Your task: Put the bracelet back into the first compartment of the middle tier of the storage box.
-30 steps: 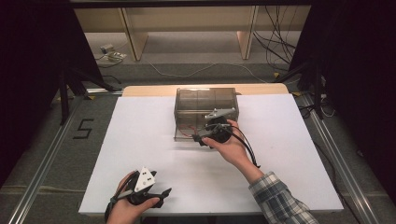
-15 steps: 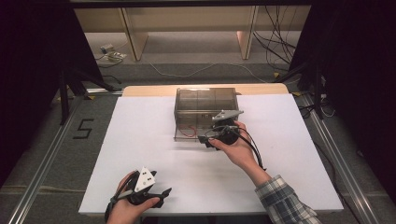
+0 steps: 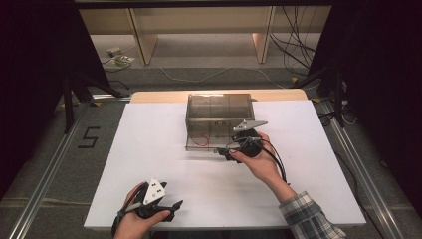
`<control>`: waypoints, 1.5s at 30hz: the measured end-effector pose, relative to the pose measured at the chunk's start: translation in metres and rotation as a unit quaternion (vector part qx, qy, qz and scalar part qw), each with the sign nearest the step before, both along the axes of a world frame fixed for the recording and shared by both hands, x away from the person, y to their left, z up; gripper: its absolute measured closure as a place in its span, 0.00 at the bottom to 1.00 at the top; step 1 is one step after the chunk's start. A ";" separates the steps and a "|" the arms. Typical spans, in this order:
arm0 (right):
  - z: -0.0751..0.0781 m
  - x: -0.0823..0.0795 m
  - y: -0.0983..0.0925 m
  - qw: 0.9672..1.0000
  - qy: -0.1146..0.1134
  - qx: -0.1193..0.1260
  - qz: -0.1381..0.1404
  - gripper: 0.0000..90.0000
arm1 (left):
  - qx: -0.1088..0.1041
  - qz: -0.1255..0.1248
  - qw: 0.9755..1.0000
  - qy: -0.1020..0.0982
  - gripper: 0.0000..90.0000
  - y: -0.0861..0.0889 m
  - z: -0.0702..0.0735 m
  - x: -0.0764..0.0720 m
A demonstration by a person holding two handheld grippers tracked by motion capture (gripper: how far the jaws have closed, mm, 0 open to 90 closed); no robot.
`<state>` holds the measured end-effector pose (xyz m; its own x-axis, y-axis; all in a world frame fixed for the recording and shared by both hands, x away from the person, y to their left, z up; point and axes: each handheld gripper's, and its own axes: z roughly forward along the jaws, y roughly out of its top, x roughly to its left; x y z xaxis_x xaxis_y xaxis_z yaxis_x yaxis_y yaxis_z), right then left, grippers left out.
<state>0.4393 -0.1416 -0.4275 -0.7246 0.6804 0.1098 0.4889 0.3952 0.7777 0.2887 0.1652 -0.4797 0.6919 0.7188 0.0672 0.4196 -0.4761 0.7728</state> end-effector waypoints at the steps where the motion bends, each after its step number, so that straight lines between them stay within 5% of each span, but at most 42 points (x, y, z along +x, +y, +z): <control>1: 0.000 -0.001 -0.001 1.000 0.000 0.000 0.000 0.28 | 0.000 0.000 1.000 0.000 0.24 0.000 0.000 0.000; 45: -0.010 -0.050 -0.100 0.999 -0.012 -0.004 -0.048 0.25 | -0.009 -0.001 1.000 -0.001 0.23 -0.002 0.000 0.001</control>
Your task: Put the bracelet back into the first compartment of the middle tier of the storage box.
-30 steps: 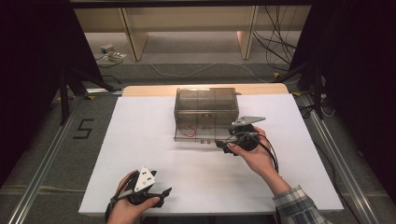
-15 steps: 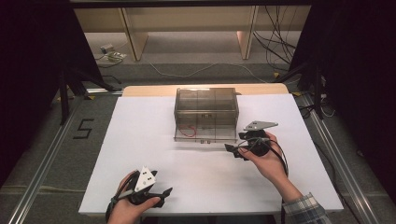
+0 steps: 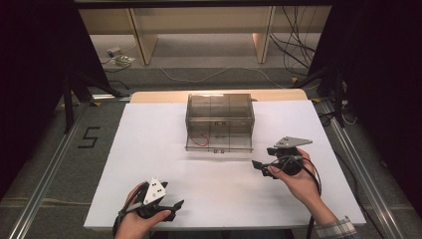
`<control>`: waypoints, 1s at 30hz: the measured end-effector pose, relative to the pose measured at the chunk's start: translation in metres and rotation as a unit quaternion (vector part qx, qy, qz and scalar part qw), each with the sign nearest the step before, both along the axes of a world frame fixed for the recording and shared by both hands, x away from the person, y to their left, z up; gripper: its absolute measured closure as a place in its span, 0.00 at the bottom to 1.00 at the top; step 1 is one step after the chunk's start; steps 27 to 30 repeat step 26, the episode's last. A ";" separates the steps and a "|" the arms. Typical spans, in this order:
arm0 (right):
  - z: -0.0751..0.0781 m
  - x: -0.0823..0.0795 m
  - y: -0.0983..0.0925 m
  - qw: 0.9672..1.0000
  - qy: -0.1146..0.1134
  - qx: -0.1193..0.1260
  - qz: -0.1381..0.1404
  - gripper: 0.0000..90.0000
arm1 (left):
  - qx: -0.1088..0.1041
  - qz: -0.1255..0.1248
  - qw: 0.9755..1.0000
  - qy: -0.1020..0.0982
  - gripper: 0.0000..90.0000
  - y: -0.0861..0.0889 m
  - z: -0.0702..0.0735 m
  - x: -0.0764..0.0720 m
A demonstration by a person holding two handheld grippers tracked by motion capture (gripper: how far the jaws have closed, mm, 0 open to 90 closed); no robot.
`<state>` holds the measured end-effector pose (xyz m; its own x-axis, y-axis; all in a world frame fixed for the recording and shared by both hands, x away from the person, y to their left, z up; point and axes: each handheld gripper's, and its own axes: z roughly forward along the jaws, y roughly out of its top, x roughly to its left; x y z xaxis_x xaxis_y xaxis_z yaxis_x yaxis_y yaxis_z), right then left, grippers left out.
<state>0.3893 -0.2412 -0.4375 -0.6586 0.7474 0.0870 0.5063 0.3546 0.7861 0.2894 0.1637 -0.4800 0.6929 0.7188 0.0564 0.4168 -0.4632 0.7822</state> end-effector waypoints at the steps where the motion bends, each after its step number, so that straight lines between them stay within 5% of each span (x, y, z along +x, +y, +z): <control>1: -0.001 -0.002 -0.002 1.000 0.000 0.001 -0.001 0.25 | 0.000 0.000 1.000 0.000 0.23 0.000 0.000 0.000; 14: -0.016 -0.033 -0.033 1.000 0.001 0.004 -0.015 0.23 | 0.000 -0.001 1.000 -0.002 0.23 0.001 0.001 0.000; 30: -0.023 -0.047 -0.038 1.000 0.007 0.001 -0.014 0.21 | -0.013 -0.006 1.000 -0.020 0.23 -0.003 0.005 -0.001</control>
